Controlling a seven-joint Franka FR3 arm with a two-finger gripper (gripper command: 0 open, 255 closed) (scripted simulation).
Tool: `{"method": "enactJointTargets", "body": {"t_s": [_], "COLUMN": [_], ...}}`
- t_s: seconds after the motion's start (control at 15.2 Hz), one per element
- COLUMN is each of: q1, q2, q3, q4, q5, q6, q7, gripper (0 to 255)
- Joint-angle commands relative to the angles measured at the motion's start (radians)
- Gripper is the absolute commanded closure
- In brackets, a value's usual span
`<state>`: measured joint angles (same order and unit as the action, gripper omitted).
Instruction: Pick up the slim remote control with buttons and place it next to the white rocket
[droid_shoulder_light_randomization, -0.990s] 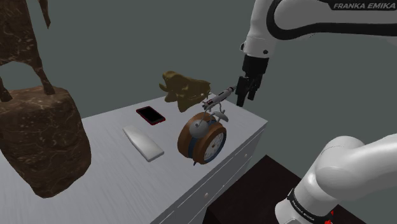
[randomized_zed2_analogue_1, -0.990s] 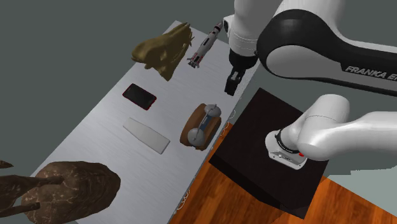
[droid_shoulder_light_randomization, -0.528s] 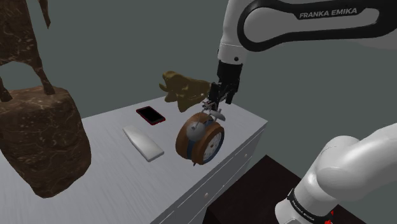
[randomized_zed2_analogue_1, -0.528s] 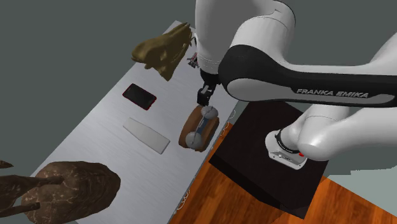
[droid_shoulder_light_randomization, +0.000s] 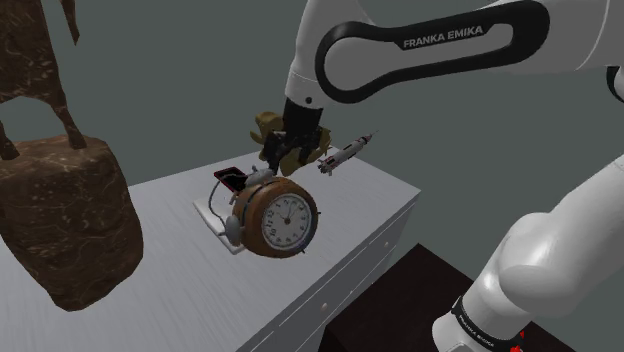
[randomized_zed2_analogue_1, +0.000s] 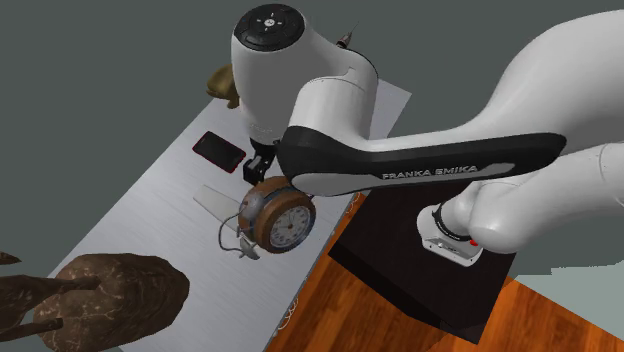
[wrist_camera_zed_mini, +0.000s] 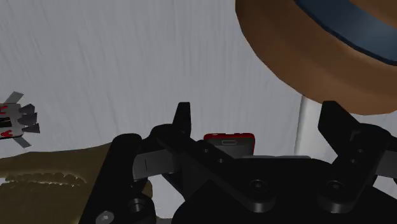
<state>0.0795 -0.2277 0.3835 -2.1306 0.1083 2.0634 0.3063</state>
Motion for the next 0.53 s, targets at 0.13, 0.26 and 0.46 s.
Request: {"method": "enactJointTargets", "body": {"t_s": [0.13,0.26,0.46], "q1": [0.015,0.026,0.055], "q2": [0.158,0.236,0.358], "q3": [0.056,0.077,0.096], "q4": [0.086,0.144,0.244], "q5": [-0.057,-0.097,-0.163], "q6": [-0.11,-0.094,-0.081], "q7": [0.098,0.151,0.228], "gripper": [0,0,0]}}
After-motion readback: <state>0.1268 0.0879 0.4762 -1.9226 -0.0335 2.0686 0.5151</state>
